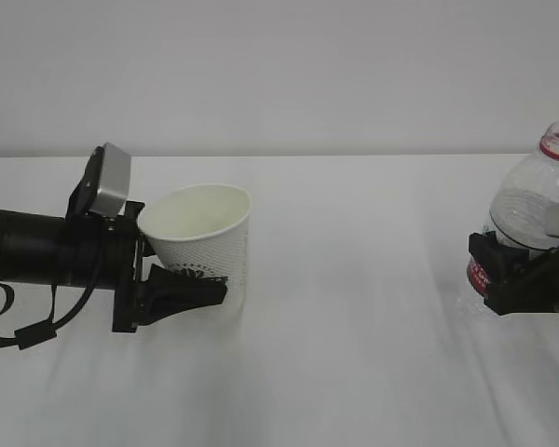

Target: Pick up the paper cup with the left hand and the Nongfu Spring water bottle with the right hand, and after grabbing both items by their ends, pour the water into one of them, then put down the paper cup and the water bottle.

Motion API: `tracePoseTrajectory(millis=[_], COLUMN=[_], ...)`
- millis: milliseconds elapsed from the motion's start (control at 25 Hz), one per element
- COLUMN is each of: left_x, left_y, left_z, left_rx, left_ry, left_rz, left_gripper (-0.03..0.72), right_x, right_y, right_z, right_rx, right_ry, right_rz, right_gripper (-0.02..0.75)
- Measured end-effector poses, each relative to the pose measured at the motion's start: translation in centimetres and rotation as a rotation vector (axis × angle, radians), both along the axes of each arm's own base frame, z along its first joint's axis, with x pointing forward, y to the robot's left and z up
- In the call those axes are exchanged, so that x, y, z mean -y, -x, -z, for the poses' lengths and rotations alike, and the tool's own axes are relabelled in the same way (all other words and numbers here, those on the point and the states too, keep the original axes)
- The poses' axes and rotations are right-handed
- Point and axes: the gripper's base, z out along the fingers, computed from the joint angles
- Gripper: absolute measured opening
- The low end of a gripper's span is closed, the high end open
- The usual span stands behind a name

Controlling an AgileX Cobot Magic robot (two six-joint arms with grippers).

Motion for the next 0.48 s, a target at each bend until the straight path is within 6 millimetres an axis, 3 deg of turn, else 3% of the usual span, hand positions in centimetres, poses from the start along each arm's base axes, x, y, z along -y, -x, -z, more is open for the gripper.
tracePoseTrajectory(millis=[480], left_x=[3.6], left_y=[1.8], left_z=[0.1], left_rx=[0.000], left_ry=[-0.009], left_rz=[0.121], left_gripper=[0.560], right_x=[0.0], right_y=[0.0], right_z=[0.0], right_rx=[-0.002], right_ry=[0.001], right_rz=[0.000], right_gripper=[0.484])
